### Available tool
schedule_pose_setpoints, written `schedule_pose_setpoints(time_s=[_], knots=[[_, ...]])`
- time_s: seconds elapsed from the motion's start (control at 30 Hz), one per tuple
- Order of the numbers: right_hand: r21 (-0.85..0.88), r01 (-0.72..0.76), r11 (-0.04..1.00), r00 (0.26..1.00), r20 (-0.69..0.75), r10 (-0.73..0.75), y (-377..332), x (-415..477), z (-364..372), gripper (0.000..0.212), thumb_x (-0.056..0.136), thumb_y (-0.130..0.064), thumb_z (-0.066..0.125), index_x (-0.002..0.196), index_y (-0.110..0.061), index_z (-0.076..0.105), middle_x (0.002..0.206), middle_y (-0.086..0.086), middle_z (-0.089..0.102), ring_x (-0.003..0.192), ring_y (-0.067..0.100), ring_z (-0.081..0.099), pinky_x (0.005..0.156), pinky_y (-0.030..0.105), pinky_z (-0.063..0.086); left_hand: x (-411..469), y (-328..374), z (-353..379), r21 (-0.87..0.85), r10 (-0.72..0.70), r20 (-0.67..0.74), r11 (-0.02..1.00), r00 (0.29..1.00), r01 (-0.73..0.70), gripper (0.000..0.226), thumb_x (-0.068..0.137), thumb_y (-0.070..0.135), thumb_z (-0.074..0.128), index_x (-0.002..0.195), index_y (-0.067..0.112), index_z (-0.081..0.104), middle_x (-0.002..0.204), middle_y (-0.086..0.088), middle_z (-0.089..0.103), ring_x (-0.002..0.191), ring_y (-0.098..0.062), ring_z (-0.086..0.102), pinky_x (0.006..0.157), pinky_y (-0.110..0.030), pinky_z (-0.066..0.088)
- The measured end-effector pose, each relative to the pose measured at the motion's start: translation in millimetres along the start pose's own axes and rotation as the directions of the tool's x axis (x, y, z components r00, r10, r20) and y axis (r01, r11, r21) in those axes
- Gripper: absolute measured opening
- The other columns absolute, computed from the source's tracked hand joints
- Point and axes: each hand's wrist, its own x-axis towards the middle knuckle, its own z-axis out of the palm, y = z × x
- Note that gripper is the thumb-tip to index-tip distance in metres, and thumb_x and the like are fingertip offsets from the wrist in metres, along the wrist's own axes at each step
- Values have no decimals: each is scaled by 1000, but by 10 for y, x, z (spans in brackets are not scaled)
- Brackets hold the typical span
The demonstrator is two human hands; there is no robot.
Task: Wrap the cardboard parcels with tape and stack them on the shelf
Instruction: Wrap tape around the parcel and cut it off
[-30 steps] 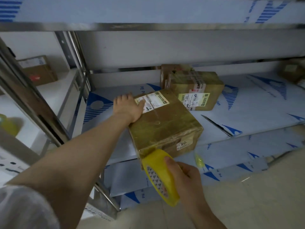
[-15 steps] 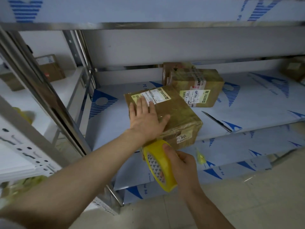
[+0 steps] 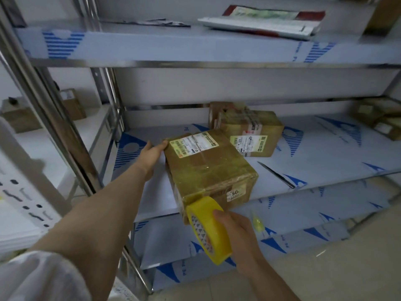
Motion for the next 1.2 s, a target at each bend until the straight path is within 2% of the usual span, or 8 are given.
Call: schedule_pose_setpoints(time_s=[0.13, 0.23, 0.43, 0.6, 0.83, 0.97, 1.07, 1.2], knots=[[-28, -13, 1000, 1000, -6, 13, -80, 7, -52, 40, 87, -21, 65, 55, -5, 47, 62, 21, 40, 66, 22, 44, 62, 33, 35, 44, -83, 102, 53, 12, 99, 998, 995, -17, 48, 94, 34, 55, 134, 9, 48, 129, -11, 58, 121, -25, 53, 111, -44, 33], [-49, -53, 997, 998, 21, 54, -261, -128, -149, 26, 79, -29, 72, 81, -4, 65, 83, 14, 65, 76, 23, 63, 65, 30, 49, -40, -35, 93, 99, 44, 76, 994, 996, -52, 40, 95, 33, 48, 125, 7, 54, 117, -11, 63, 110, -25, 57, 104, -39, 39], [-40, 72, 997, 957, 284, -58, -1195, -343, -276, 68, 45, -24, 76, 111, -14, 61, 105, 12, 68, 90, 30, 67, 69, 38, 55, -422, 30, 95, -25, -175, 76, 984, 982, 178, 35, 94, 35, 41, 70, 13, 54, 62, -8, 60, 63, -22, 54, 57, -29, 42], [73, 117, 990, 857, 497, -138, -1917, -156, -13, 42, 56, -17, 63, 95, 0, 63, 68, 14, 68, 54, 20, 64, 57, 30, 58, -682, 13, 43, -52, -333, -6, 942, 943, 333, 31, 93, 32, 45, 71, 11, 53, 79, -10, 58, 69, -25, 55, 62, -32, 50], [0, 177, 984, 928, 332, -167, -2094, 277, 577, 48, 78, -43, 73, 108, -7, 64, 82, 14, 73, 65, 24, 69, 72, 43, 59, -844, 316, 19, -331, 339, 20, 890, 941, -314, 31, 97, 39, 43, 103, 18, 66, 91, 5, 74, 78, -3, 69, 56, -12, 50], [-46, 290, 956, 940, 200, -275, -1974, 401, 756, 64, 67, -63, 74, 106, -12, 65, 89, 11, 73, 79, 26, 71, 80, 44, 58, -899, 409, 74, -229, 390, -116, 884, 914, -407, 32, 98, 32, 46, 113, 9, 62, 106, -7, 66, 95, -15, 62, 71, -19, 52], [31, 313, 949, 914, 260, -311, -1848, 425, 759, 51, 70, -48, 74, 102, -8, 70, 84, 11, 72, 76, 24, 69, 86, 47, 56, -852, 473, 138, -231, 406, -172, 869, 898, -437, 23, 101, 27, 41, 96, 18, 61, 104, -10, 63, 102, -23, 58, 92, -36, 48], [96, 300, 949, 919, 236, -315, -1820, 433, 786, 40, 79, -36, 71, 107, -8, 67, 103, 15, 70, 96, 30, 67, 94, 48, 51, -726, 540, 190, -183, 388, -236, 882, 891, -433, 25, 101, 19, 35, 85, 12, 54, 88, -8, 58, 93, -24, 54, 85, -36, 45]])
